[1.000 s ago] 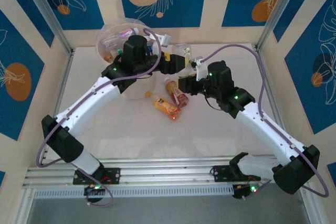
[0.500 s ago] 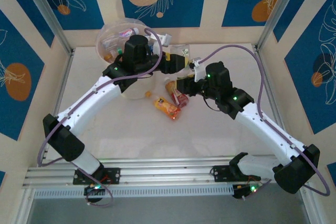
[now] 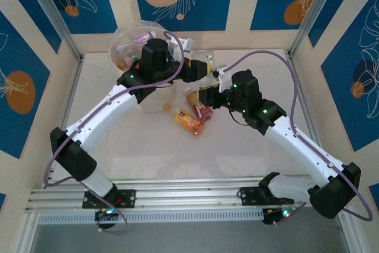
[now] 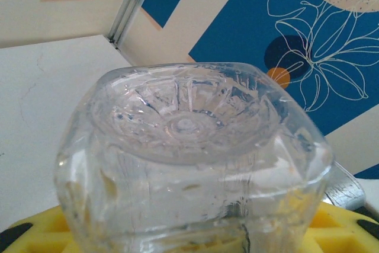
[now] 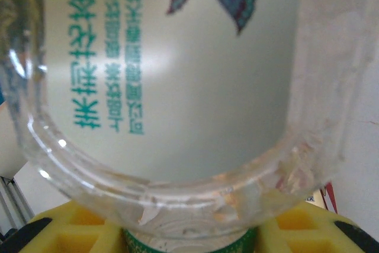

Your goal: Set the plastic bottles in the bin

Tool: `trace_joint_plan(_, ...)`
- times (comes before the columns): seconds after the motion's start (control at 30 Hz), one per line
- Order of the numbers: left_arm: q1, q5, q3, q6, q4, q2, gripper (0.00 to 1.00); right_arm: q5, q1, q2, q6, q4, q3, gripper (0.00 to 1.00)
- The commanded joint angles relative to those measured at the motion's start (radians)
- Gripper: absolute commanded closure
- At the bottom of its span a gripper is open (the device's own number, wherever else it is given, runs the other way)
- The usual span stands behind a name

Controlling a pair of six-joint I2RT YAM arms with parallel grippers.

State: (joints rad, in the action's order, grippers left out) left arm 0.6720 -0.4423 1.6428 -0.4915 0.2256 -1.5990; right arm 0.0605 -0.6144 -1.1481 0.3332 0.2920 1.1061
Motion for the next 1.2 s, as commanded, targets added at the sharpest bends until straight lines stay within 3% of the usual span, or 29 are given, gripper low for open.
trace_joint_plan(0.0,0.014,-0.009,0.068,0.058,0.019,-0.002,0.66,-0.005,-0.016,0.015,-0.008,-0.010,0.041,0.69)
trace_joint_plan(0.1,0.014,0.038,0.113,0.123,0.079,0.003,0.70,0.006,-0.015,0.022,-0.011,0.011,0.053,0.48)
trace_joint_plan(0.23,0.011,0.152,0.205,0.252,0.192,0.010,0.71,0.039,-0.017,0.040,-0.007,0.043,0.065,0.01)
trace_joint_plan(0.43,-0.008,0.371,0.400,0.526,0.377,0.016,0.72,0.092,-0.019,0.094,-0.002,0.088,0.066,0.01)
trace_joint_plan(0.6,-0.075,0.534,0.516,0.725,0.461,0.010,0.72,0.140,-0.020,0.121,0.019,0.121,0.059,0.01)
trace_joint_plan(0.87,-0.257,0.565,0.584,0.846,0.568,-0.048,0.73,0.178,-0.021,0.107,0.044,0.152,0.063,0.01)
trace_joint_plan(1.17,-0.333,0.568,0.605,0.954,0.661,-0.157,0.74,0.220,-0.021,0.074,0.082,0.181,0.064,0.01)
